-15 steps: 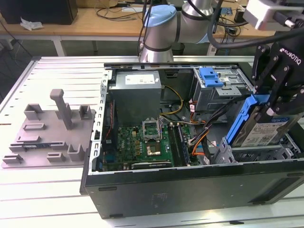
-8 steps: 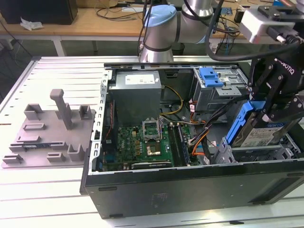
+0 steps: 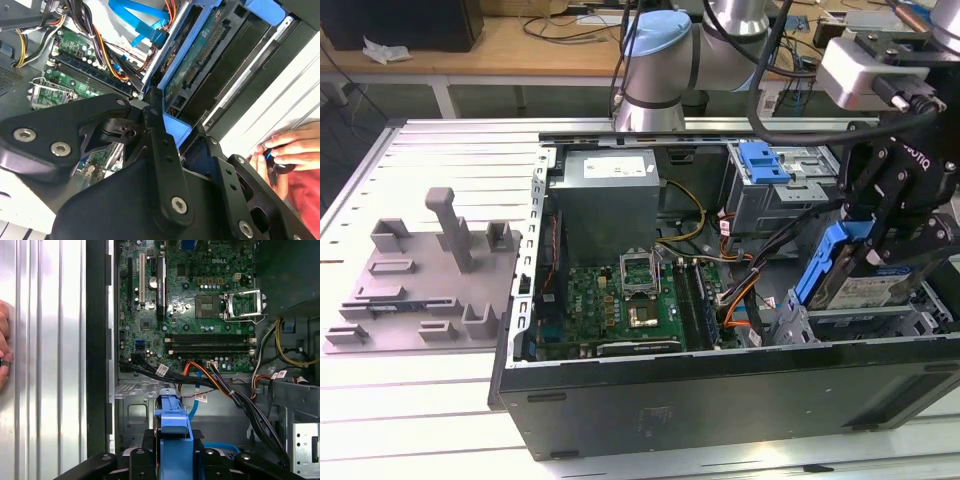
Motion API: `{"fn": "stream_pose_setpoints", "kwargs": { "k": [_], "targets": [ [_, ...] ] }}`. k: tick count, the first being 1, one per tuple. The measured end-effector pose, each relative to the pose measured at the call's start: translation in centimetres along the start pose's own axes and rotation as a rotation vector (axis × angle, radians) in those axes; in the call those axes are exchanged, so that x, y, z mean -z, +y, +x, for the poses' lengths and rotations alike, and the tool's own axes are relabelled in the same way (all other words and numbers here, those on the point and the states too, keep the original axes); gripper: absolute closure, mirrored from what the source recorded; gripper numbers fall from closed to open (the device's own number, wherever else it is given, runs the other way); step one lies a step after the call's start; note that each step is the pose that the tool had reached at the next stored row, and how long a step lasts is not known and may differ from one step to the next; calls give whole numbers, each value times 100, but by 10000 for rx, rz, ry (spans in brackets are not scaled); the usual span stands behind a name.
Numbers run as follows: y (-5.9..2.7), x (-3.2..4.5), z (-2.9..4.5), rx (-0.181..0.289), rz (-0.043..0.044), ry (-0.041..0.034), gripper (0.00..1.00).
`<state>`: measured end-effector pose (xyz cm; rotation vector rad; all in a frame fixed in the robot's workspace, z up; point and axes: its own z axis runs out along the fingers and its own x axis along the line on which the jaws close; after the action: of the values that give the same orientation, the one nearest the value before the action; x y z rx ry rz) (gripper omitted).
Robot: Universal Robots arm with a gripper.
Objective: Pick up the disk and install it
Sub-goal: 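Insert the disk into the insertion slot, then insert the first disk wire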
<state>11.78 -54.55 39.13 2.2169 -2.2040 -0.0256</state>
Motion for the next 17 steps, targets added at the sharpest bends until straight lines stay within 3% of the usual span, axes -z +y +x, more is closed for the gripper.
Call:
{"fn": "stream_pose_setpoints", "kwargs": {
  "k": [3, 4, 17],
  "targets": [
    [1, -2, 0, 2, 0, -2, 62],
    [2, -2, 0, 1, 0, -1, 56],
    [6, -2, 0, 1, 0, -1, 56]
  ]
}}
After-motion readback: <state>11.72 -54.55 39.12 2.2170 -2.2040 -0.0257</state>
